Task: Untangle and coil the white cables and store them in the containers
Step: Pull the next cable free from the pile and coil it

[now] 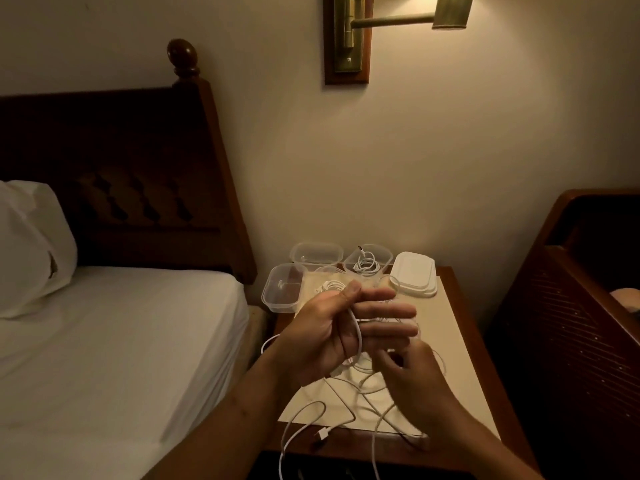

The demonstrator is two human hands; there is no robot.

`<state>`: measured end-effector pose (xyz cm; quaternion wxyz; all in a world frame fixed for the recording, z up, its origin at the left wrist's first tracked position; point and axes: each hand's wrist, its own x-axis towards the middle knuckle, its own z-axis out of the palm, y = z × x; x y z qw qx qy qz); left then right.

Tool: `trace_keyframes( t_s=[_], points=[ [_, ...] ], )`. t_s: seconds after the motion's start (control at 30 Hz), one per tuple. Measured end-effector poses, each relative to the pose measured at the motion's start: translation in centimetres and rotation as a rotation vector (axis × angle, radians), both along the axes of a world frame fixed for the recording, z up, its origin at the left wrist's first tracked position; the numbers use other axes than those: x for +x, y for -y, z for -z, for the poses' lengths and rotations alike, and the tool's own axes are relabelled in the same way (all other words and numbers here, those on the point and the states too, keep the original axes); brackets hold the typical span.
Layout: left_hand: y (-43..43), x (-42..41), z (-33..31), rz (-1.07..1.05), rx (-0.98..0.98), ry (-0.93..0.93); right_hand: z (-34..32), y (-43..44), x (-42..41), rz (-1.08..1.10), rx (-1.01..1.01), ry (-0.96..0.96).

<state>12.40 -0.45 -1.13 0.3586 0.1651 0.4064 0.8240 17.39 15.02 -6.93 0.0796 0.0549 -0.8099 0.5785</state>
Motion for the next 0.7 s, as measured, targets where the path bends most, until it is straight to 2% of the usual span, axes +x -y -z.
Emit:
trace_keyframes(
  t_s=[0.1,0.17,0.27,0.37,0.5,0.57,0.7],
  points=[
    [-0.1,-0.9,0.4,-0.028,-0.050,-0.028,0.5,0.5,1.2,-0.073,0.470,-0.123],
    [-0.2,-1.1,0.6,-0.017,-0.117,-0.099,-0.3,0.5,1.6,-0.097,0.589,-0.133],
    [-0.4,-1.2,0.5,-0.050,-0.261,-0.219,-2.1,0.0,2.0,-0.152,0.629,-0.101],
    [-0.6,-1.1,0.0,-0.094,-0.523,-0.367,-3.8,-0.1,2.7,-0.235,0.602,-0.033],
    [-0.5,-0.6,-0.8,0.018,-0.872,-0.666,-5.1,-0.3,3.0,-0.271,0.493,-0.063],
    [-0.2,-0.6,-0.9,0.157,-0.903,-0.746,-5.5,-0.8,2.7,-0.274,0.428,-0.154],
    [0.5,-0.2,-1.0,0.304,-0.728,-0.524,-6.1,-2.4,1.6,-0.251,0.416,-0.339]
  ],
)
